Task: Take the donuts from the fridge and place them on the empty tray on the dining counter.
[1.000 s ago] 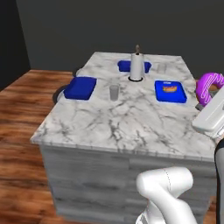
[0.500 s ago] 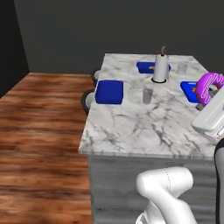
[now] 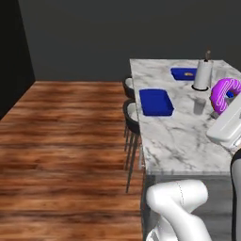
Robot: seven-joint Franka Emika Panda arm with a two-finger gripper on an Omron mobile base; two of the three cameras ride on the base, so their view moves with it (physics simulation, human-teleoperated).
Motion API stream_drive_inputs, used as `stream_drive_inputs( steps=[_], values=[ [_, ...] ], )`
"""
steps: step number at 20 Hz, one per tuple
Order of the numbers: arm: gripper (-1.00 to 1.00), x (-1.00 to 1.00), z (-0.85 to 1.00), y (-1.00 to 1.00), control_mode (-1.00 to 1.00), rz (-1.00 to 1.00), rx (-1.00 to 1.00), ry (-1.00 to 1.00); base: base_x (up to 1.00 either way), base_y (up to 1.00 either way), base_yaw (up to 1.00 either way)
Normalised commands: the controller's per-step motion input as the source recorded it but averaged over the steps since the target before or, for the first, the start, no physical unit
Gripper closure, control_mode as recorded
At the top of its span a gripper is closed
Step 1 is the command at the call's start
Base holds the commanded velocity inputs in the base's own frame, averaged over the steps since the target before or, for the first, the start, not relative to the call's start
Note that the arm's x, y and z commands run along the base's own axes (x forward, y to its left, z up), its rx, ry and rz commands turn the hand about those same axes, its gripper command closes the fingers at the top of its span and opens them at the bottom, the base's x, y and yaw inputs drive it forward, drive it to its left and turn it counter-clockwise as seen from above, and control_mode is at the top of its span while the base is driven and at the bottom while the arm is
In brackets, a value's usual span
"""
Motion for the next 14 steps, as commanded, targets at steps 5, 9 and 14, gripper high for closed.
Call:
stream_drive_inputs(
  steps=[5,9,14],
  values=[
    [1.00,0.00,0.00,0.00,1.00,0.00,0.00,0.00,0.75,1.00,-0.17],
    [1.00,0.00,0.00,0.00,1.00,0.00,0.00,0.00,0.91,1.00,-0.28],
    [1.00,0.00,0.00,0.00,1.00,0.00,0.00,0.00,0.98,1.00,-0.44]
  ],
)
